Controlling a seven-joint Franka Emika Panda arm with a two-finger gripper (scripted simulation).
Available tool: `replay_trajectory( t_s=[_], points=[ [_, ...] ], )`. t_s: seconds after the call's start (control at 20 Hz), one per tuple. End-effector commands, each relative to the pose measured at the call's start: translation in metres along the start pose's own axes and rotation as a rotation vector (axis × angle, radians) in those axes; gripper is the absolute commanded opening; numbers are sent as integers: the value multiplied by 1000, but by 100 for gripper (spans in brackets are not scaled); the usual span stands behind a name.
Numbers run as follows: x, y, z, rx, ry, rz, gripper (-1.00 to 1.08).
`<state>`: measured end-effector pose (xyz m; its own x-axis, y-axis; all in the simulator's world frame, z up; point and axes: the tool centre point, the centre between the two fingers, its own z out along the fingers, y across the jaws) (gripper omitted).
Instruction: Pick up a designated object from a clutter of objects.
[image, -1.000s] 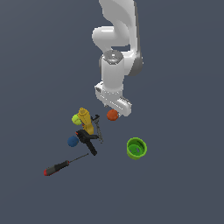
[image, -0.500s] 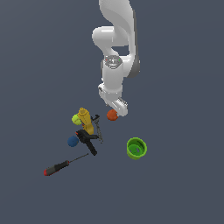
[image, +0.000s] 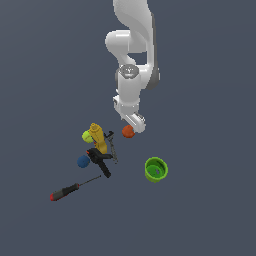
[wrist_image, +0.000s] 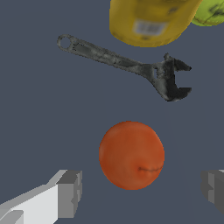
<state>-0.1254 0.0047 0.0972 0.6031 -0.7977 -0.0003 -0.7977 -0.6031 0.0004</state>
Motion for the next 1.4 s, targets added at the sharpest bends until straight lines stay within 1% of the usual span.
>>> replay_trajectory(
  t_s=[0.0,0.55,0.85,0.9,1.35],
  points=[
    [0,0,2,0,0,0,100],
    [-1,1,38,0,0,3,100],
    [-1,1,46,0,0,3,100],
    [-1,1,46,0,0,3,-100],
    [-1,1,46,0,0,3,-100]
  ],
)
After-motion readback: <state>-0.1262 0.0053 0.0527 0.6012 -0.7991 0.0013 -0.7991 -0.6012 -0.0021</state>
